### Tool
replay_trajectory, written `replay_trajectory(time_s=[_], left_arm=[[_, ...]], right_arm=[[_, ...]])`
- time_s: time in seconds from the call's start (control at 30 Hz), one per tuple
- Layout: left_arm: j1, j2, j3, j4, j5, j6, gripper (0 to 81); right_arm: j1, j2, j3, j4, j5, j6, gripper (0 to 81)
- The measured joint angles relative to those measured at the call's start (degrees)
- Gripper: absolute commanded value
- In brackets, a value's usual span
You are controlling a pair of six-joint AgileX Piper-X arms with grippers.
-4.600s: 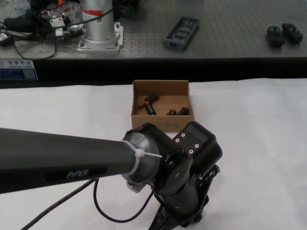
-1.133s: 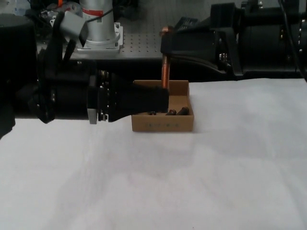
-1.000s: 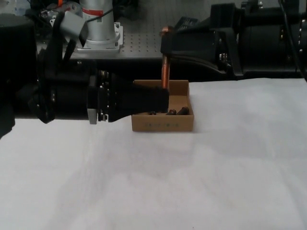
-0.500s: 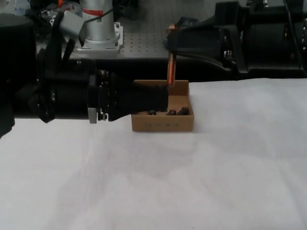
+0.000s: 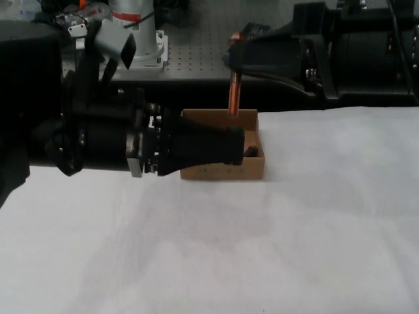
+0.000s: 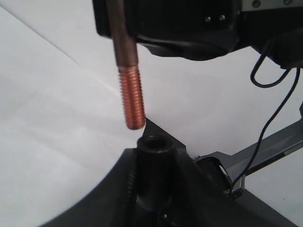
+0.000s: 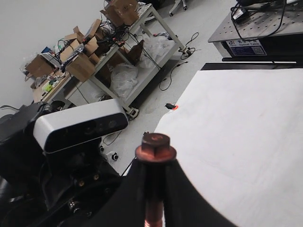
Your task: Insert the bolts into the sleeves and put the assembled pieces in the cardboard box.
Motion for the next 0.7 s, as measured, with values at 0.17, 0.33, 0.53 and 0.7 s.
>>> replay_trajectory(time_s=[0.17,0.33,0.53,0.7], left_arm=[[0.0,0.0,0.0,0.0,-0.3,0.2,0.6],[0.0,0.0,0.0,0.0,-1.1,0.7,0.6],[0.0,0.0,0.0,0.0,-1.3,0.8,0.6],[0.0,0.0,0.0,0.0,-2.4,1.5,0.6]], right_arm=[[0.0,0.0,0.0,0.0,-0.6,0.0,1.9],[0.0,0.0,0.0,0.0,-0.6,0.0,1.9],[0.0,0.0,0.0,0.0,-1.0,0.0,1.9],[0.0,0.0,0.0,1.1,-1.5,0.0,1.9]])
